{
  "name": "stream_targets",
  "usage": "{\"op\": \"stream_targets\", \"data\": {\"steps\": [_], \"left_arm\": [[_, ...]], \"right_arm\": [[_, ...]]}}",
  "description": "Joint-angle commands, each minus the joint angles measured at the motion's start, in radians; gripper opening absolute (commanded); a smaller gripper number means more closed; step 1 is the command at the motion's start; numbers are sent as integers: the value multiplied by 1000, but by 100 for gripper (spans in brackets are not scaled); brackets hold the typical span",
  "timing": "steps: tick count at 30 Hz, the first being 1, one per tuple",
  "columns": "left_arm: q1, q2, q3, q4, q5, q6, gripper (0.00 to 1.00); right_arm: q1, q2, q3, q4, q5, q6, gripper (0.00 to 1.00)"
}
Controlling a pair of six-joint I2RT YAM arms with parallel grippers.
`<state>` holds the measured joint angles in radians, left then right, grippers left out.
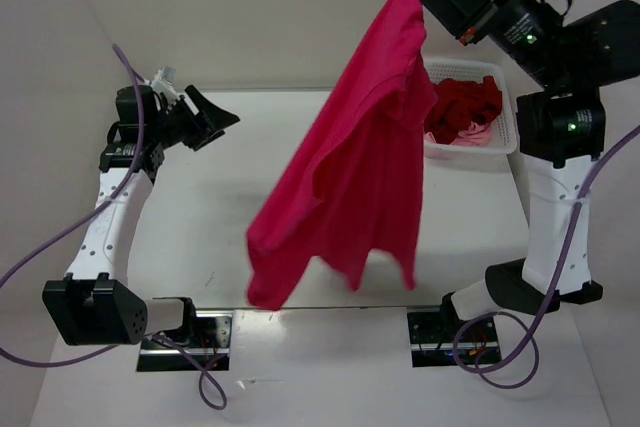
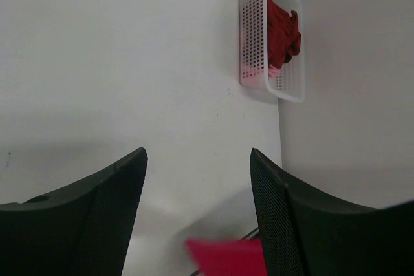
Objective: Fold and stack the t-shirts
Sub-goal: Move the tshirt to the center of the board, then flatten out the tshirt
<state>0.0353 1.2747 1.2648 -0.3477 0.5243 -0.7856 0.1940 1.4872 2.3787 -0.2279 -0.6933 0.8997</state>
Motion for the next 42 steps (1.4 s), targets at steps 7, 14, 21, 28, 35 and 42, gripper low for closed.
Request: {"op": "stream_targets", "data": {"steps": [7, 14, 21, 28, 35, 42], "left_arm": [[109, 20, 88, -26, 65, 45, 72], [97, 98, 59, -125, -13, 170, 72], [64, -20, -169, -203, -159, 249, 72], [64, -141, -383, -212, -250, 117, 72], [64, -161, -518, -221, -236, 19, 79], [64, -219, -628, -202, -290, -90, 75]], "right_arm": [[5, -33, -741, 131, 78, 33, 0], [-36, 102, -998, 46, 288, -11, 23], [53, -30, -1087, -105, 472, -217, 65], [474, 56, -1259, -91, 451, -228, 0], [679, 273, -1165, -1, 543, -205, 58], [734, 403, -1059, -42, 635, -262, 65]]}}
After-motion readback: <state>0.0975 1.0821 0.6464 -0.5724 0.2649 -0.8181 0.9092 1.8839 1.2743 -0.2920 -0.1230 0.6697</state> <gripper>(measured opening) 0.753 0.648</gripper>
